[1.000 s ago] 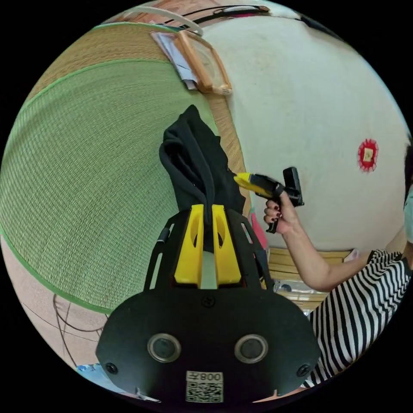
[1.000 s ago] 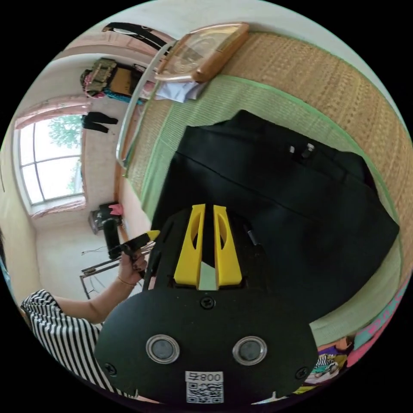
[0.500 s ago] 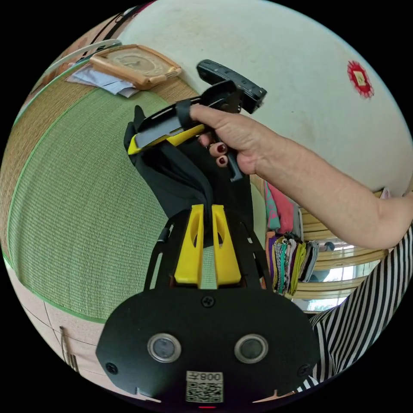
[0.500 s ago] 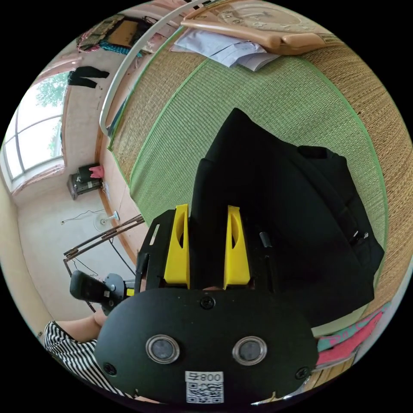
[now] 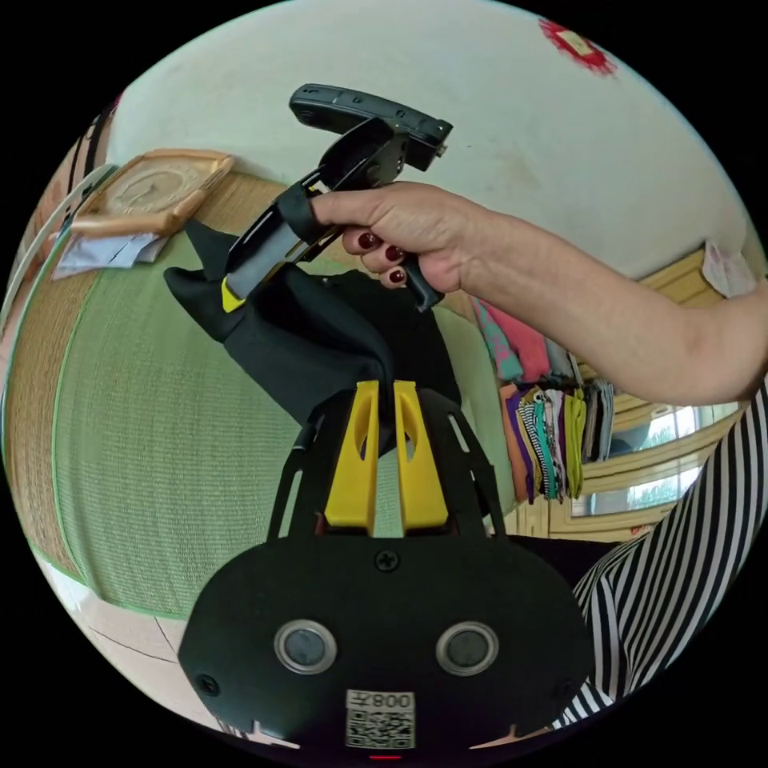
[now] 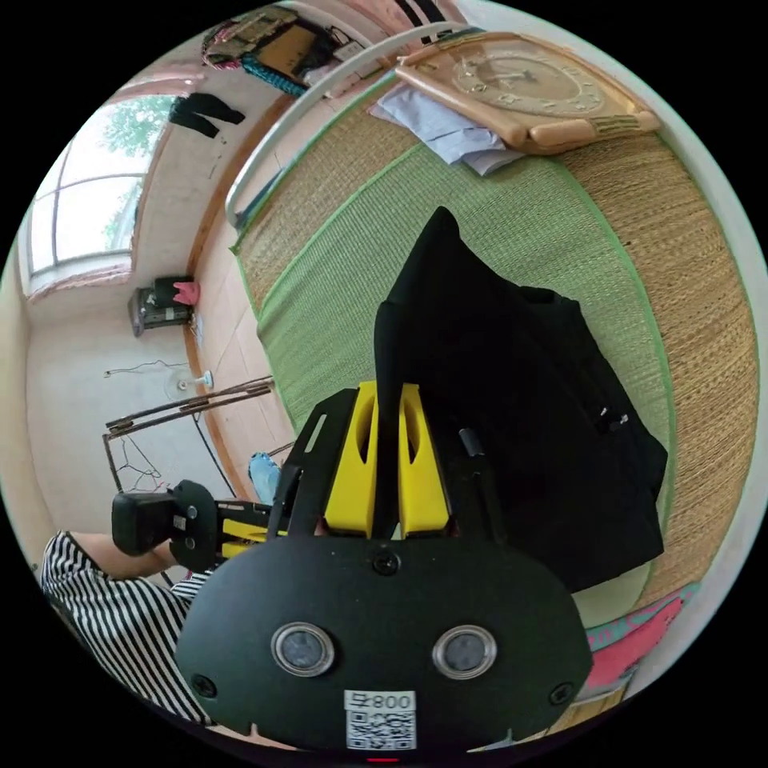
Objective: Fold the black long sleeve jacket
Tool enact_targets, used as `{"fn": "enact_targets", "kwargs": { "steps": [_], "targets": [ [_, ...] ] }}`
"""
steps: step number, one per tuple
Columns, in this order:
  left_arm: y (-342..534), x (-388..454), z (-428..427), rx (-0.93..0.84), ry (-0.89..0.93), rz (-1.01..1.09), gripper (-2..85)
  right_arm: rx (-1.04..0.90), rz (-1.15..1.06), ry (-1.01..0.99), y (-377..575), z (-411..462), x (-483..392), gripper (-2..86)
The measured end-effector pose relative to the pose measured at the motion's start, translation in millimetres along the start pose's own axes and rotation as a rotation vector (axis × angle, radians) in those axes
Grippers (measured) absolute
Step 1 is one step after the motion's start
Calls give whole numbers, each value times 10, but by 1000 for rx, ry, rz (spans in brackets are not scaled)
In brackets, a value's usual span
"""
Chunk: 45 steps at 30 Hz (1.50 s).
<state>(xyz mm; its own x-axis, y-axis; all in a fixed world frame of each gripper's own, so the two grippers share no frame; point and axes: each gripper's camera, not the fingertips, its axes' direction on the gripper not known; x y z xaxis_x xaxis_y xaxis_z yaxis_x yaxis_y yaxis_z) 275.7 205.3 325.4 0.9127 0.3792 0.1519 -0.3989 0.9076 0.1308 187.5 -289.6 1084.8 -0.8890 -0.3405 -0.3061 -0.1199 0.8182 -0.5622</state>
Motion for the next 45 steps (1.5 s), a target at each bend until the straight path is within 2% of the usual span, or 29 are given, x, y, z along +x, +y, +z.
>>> {"fn": "enact_targets", "kwargs": {
  "steps": [9, 14, 18, 22, 28, 32, 35, 39, 45],
  "targets": [
    [-640, 938, 1007, -54, 78, 278, 34, 246, 14, -151, 1427, -787, 965, 24],
    [-977, 1348, 1908, -176, 122, 358, 33, 334, 111, -169, 2237, -869, 1738, 12],
    [-1140, 1545, 2564, -271, 113, 401, 34, 398, 235, -257, 2874, -637, 2565, 8],
    [-1255, 1653, 3340, -416, 88, 396, 36, 384, 367, -383, 3307, -163, 3377, 14],
    [-1345, 1601, 4181, -560, 7, 334, 48, 415, 476, -525, 3693, 366, 4142, 25],
    [-1443, 1488, 4477, -572, 38, 268, 56, 467, 488, -512, 3908, 417, 4306, 22],
    [-1495, 1447, 4610, -584, 31, 267, 60, 495, 490, -430, 4091, 374, 4279, 14],
    [-1531, 1372, 4726, -588, 21, 258, 61, 557, 386, -368, 4210, 381, 3943, 3],
    [-1548, 1192, 4716, -573, 62, 252, 65, 343, 320, -249, 3942, 1045, 3709, 0]
  ]
}}
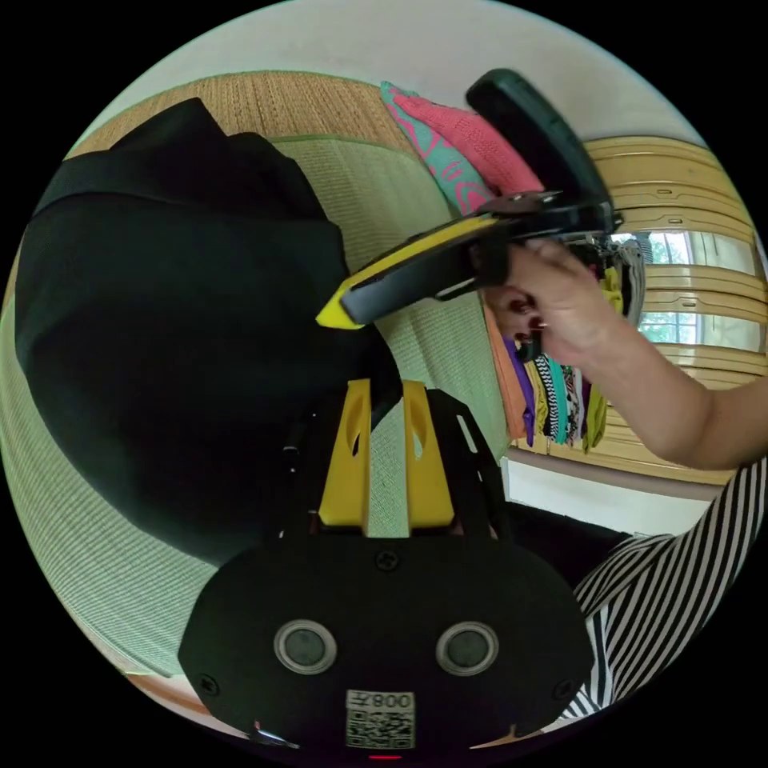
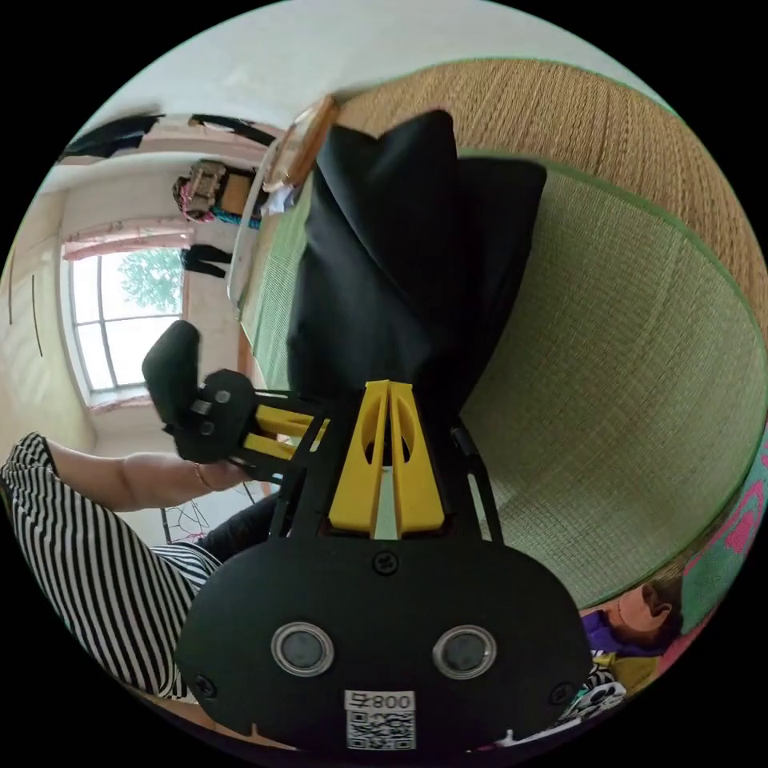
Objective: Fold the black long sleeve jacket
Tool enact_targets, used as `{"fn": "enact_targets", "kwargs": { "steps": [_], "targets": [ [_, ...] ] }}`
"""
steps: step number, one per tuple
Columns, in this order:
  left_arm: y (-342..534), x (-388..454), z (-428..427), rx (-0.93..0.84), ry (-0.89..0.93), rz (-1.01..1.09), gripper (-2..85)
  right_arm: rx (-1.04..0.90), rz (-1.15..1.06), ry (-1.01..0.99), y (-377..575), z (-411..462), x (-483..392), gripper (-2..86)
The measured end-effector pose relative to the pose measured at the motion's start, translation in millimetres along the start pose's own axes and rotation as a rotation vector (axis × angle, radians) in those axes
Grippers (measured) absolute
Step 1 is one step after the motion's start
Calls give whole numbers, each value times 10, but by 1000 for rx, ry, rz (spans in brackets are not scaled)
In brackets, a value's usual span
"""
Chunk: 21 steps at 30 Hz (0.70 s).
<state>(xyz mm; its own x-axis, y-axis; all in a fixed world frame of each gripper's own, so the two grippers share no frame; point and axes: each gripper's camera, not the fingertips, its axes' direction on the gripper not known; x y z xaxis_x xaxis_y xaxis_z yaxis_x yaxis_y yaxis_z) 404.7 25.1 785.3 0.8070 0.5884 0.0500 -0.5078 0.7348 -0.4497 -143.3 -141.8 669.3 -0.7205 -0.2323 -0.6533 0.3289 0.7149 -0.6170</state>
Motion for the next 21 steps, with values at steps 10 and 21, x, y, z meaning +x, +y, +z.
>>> {"fn": "enact_targets", "kwargs": {
  "steps": [10, 21],
  "targets": [
    [557, -754, -358, 118, -83, -216, 11, 50, -7, -38, 33, 87, 227, 0],
    [794, -1361, -316, 84, -53, -254, 1, -12, -8, 45, 56, 579, 289, 1]
  ]
}}
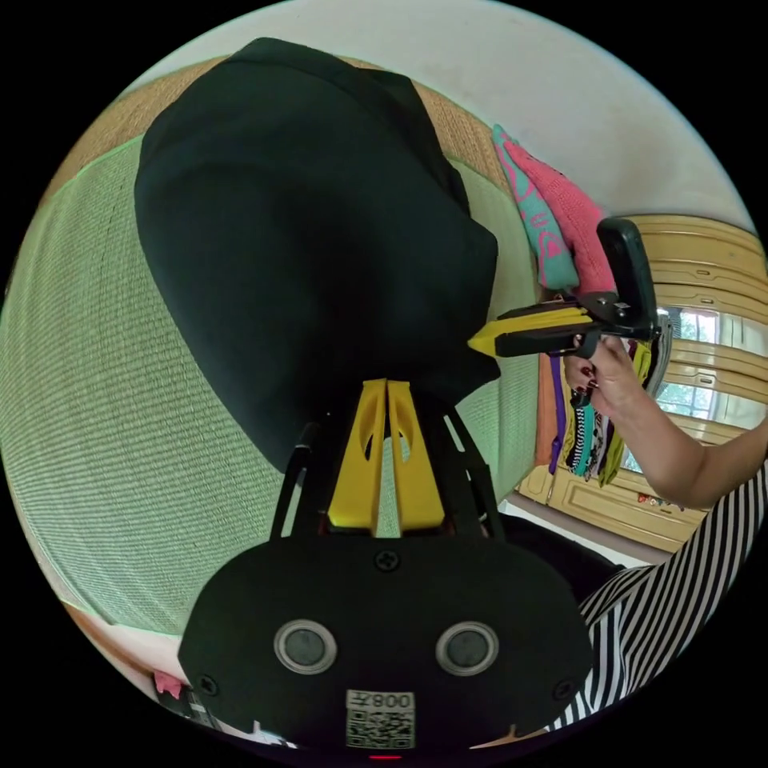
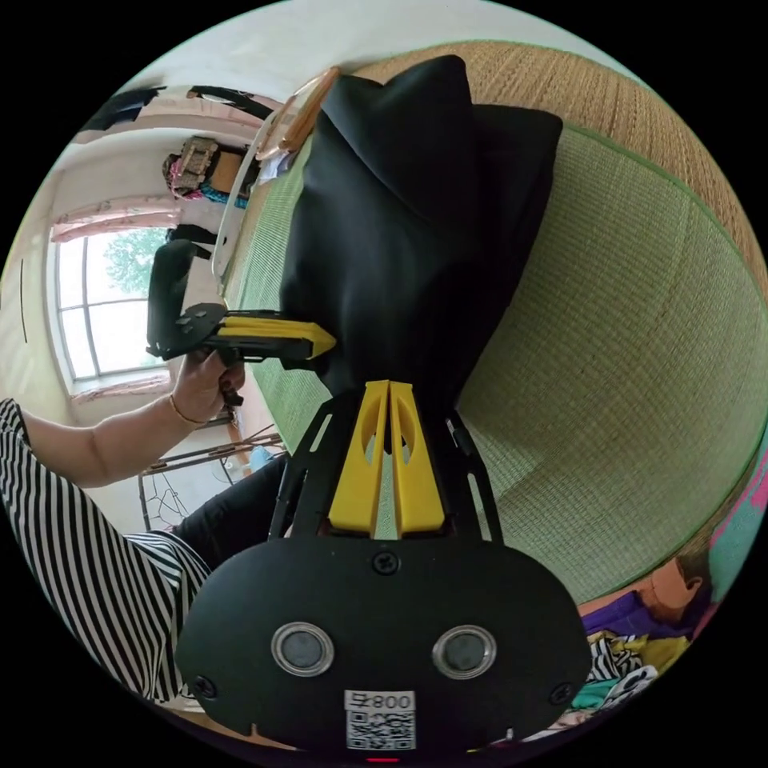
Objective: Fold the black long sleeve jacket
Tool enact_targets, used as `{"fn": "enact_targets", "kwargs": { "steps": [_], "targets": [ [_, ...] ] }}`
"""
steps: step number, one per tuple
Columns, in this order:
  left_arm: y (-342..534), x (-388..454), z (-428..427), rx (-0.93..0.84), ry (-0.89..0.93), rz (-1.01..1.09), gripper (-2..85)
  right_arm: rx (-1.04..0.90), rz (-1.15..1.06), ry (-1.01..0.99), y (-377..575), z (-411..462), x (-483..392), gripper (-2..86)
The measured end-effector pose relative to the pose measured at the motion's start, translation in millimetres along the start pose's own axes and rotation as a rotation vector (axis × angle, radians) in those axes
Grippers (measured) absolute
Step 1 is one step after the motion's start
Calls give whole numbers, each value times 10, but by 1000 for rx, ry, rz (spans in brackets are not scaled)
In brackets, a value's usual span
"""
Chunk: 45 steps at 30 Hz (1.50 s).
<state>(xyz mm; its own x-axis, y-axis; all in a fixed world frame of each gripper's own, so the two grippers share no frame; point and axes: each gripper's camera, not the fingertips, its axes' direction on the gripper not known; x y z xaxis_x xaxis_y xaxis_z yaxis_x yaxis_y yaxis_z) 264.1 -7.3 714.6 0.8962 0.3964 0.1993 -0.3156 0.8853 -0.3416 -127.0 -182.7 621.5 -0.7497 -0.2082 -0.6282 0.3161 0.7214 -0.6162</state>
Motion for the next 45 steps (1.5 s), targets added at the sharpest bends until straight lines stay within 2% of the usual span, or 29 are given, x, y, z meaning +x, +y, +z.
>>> {"fn": "enact_targets", "kwargs": {
  "steps": [7, 11, 19, 23, 26, 31, 33, 38, 45],
  "targets": [
    [356, -326, -368, 94, 64, -10, 1, 35, -32, 57, -27, -48, -94, 0],
    [570, -567, -495, 95, -7, -42, 1, 56, -69, 113, 16, -17, -232, 0],
    [708, -1021, -499, 9, -91, -13, 2, -77, -219, 526, 3, 754, -414, 1],
    [871, -1349, -662, 28, 38, -51, 5, -63, -185, 586, -6, 907, -325, 3],
    [1085, -1660, -884, 76, 151, -126, 13, -8, -109, 462, 56, 798, -96, 5],
    [1489, -2239, -1281, 168, 245, -273, 57, 151, 108, -34, 413, 460, 710, 20],
    [1611, -2481, -1359, 179, 273, -343, 92, 203, 169, -105, 577, 393, 963, 45],
    [1766, -3105, -1238, 175, 496, -467, 162, 260, 243, -180, 803, 419, 1437, 97],
    [1765, -3506, -1049, 210, 699, -477, 191, 229, 246, -289, 785, 675, 1966, 127]
  ]
}}
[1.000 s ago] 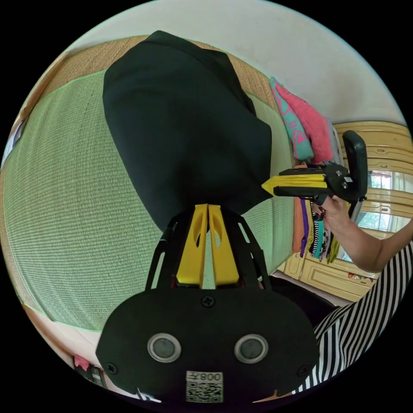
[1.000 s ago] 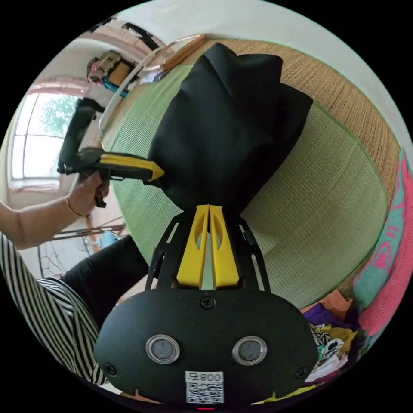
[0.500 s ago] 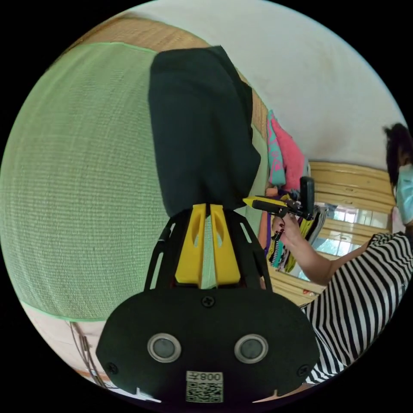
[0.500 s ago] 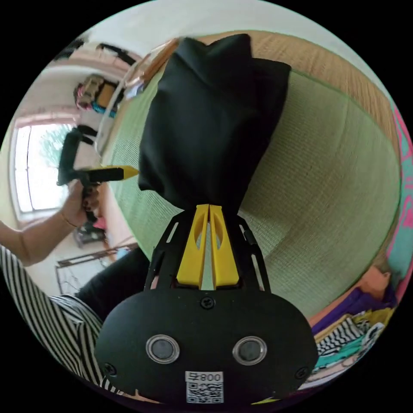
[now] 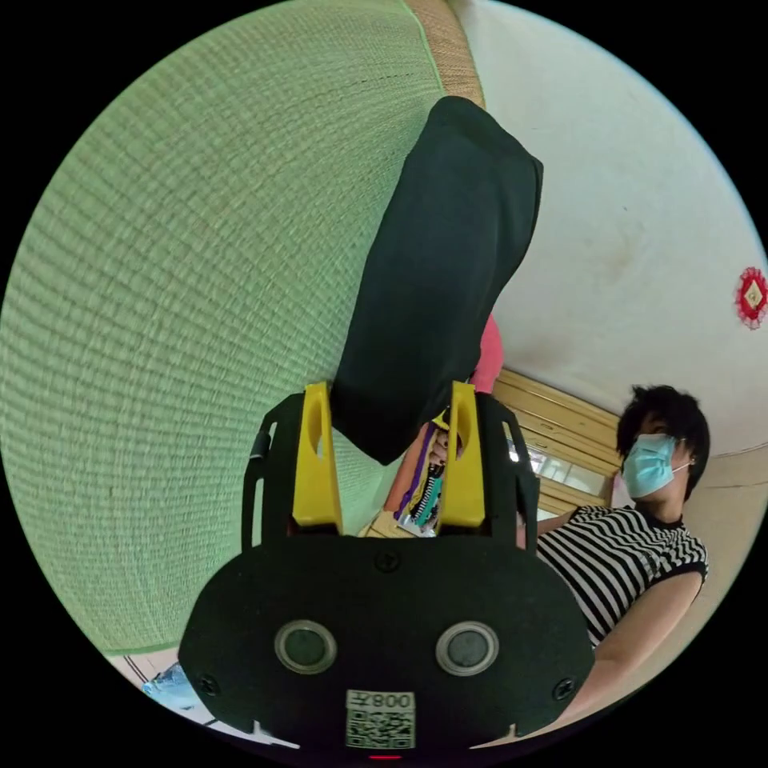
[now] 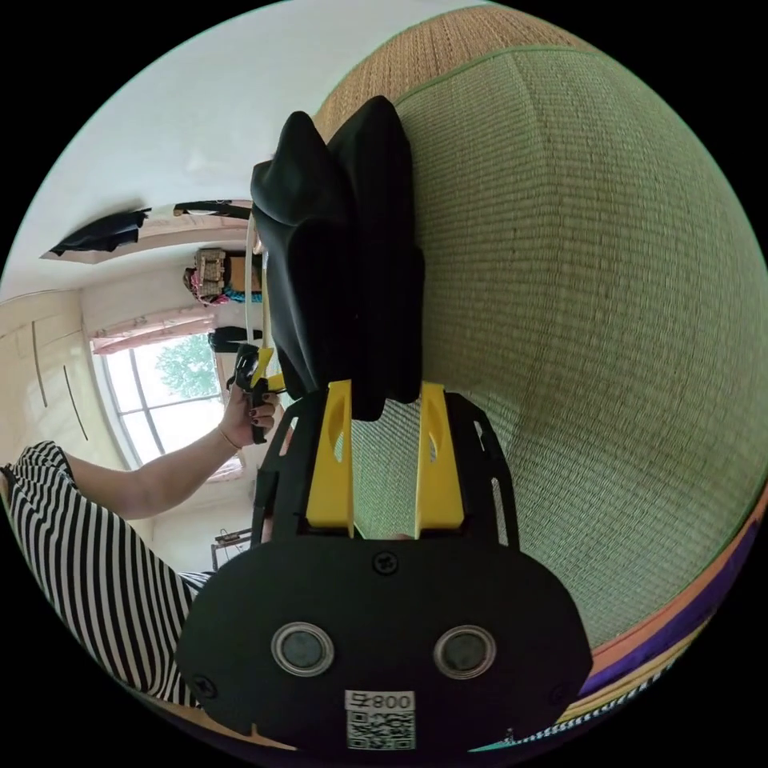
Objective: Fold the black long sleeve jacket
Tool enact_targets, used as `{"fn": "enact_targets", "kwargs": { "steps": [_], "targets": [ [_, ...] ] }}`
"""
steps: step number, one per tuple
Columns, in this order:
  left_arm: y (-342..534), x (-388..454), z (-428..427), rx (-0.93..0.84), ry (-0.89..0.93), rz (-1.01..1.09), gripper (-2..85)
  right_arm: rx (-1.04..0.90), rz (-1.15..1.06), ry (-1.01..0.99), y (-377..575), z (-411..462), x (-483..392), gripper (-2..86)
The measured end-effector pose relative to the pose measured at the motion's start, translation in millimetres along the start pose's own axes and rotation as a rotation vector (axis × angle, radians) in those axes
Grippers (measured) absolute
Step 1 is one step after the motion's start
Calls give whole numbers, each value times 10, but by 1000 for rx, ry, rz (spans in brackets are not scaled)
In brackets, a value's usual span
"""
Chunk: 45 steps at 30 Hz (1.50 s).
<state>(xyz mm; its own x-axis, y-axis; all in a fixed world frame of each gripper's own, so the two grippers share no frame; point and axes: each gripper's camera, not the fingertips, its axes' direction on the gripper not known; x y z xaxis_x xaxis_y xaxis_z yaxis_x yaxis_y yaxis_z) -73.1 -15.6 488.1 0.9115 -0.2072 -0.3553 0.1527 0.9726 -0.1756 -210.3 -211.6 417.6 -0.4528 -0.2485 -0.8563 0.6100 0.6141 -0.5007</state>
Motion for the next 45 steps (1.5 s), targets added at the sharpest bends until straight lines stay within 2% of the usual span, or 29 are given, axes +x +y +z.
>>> {"fn": "enact_targets", "kwargs": {
  "steps": [4, 11, 19, 27, 38, 45],
  "targets": [
    [-86, -107, -33, -32, -14, 8, 187, 7, 21, -49, 78, -87, 320, 132],
    [-227, -325, -71, -79, 71, -12, 173, -25, 26, -194, 58, -64, 830, 106],
    [-245, -380, 78, -28, 191, -11, 129, -29, 48, -375, 274, -274, 1339, 51],
    [-40, -176, 388, -44, 236, 3, 116, -16, 50, -393, 941, -811, 1295, 35],
    [183, 323, 1078, -223, 234, -39, 113, 31, 128, -379, 2305, -1533, 837, 23],
    [-41, 683, 1875, -325, 251, 12, 110, 204, 155, -403, 3032, -2166, 663, 19]
  ]
}}
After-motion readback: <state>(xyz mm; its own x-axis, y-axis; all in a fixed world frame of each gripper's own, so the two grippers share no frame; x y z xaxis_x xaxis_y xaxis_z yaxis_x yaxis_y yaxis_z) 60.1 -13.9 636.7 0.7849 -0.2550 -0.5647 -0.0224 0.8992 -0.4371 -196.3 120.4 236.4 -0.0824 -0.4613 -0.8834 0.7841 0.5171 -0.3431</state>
